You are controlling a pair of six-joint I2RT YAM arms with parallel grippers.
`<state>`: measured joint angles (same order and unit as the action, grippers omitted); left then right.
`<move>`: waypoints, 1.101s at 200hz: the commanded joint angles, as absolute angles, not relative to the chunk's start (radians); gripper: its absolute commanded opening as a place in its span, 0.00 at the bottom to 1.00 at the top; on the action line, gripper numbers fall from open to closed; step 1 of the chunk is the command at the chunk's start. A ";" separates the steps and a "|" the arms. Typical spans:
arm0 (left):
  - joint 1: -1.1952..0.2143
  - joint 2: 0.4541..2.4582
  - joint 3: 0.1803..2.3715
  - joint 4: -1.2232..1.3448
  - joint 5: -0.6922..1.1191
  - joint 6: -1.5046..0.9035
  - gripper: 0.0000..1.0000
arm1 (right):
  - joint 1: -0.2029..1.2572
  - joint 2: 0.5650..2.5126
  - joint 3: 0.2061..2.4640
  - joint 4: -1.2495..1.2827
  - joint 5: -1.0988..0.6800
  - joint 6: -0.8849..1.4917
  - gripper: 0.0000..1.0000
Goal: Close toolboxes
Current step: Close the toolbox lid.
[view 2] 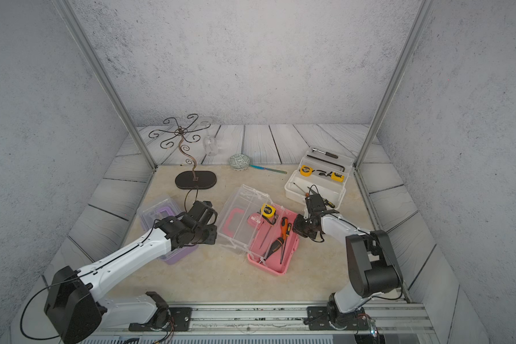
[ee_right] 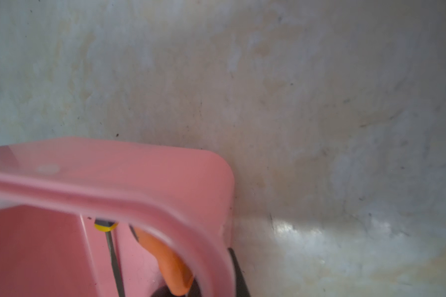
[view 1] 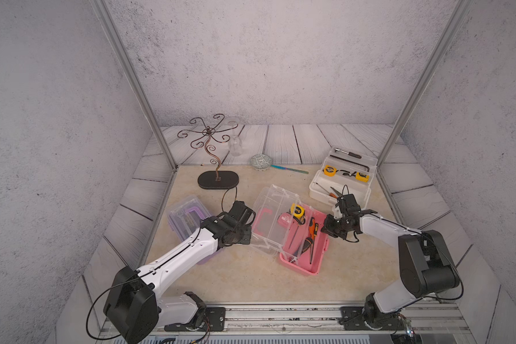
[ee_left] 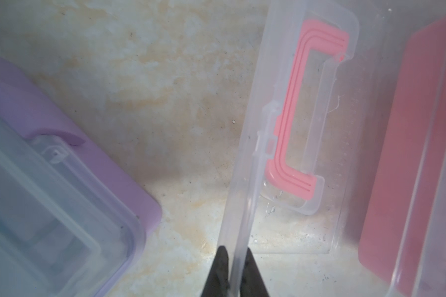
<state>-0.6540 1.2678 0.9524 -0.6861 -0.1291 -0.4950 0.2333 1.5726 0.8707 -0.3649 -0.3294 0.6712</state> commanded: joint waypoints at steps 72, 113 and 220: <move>-0.718 1.390 1.037 -0.773 -0.443 -0.477 0.00 | 0.289 1.635 1.032 -0.498 -0.326 0.675 0.02; -0.719 1.433 0.997 -0.760 -0.443 -0.528 0.00 | 0.289 1.648 1.079 -0.584 -0.282 0.642 0.06; -0.776 1.360 1.073 -0.728 -0.651 -0.423 0.00 | 0.289 1.712 1.175 -0.673 -0.275 0.592 0.11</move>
